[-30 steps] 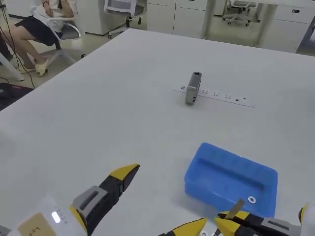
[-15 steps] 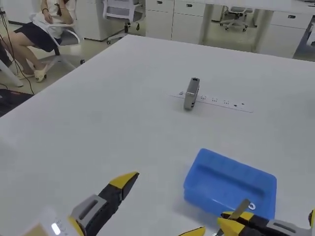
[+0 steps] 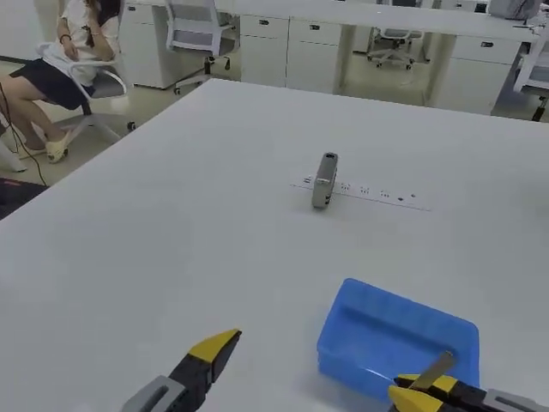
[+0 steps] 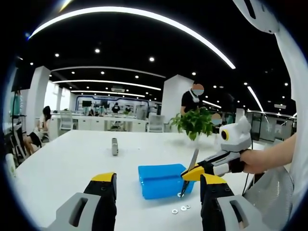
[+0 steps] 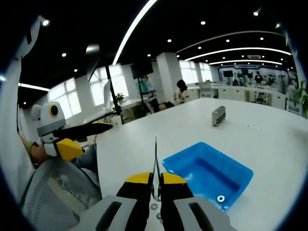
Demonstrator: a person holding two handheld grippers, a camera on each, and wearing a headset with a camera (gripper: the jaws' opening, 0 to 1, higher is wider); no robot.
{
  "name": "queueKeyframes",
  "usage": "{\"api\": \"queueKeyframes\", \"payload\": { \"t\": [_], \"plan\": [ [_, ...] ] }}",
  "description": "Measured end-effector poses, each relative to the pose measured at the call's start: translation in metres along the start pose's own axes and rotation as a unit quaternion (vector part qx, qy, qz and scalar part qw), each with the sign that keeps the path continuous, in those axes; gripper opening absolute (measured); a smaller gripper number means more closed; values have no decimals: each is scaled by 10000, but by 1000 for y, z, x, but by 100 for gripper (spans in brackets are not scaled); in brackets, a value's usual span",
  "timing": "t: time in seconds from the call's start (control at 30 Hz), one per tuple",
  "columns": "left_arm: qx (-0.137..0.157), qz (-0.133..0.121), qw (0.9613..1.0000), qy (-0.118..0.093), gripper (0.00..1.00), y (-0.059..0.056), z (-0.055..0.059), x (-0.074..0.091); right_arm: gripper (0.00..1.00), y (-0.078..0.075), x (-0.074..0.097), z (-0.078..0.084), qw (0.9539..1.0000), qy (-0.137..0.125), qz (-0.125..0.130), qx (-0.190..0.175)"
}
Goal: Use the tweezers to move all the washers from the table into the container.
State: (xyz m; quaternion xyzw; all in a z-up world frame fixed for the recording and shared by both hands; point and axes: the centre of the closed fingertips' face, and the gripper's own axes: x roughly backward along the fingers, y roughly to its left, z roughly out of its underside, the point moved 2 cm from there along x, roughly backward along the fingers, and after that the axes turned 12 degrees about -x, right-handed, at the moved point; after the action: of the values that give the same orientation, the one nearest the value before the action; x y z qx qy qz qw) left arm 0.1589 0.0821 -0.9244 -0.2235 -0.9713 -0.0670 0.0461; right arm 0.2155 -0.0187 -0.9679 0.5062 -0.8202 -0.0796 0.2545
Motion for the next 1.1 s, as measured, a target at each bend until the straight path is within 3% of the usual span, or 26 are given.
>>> {"api": "queueKeyframes", "payload": {
  "t": [0.4, 1.1],
  "plan": [
    [-7, 0, 10000, 24, 71, 0, 1, 0, 2, 3, 13, -23, 9994, -338, 47, 33],
    [-44, -3, 9999, 110, 70, 0, 4, -1, 2, -10, 14, -53, 9973, -723, 111, 23]
  ]
}}
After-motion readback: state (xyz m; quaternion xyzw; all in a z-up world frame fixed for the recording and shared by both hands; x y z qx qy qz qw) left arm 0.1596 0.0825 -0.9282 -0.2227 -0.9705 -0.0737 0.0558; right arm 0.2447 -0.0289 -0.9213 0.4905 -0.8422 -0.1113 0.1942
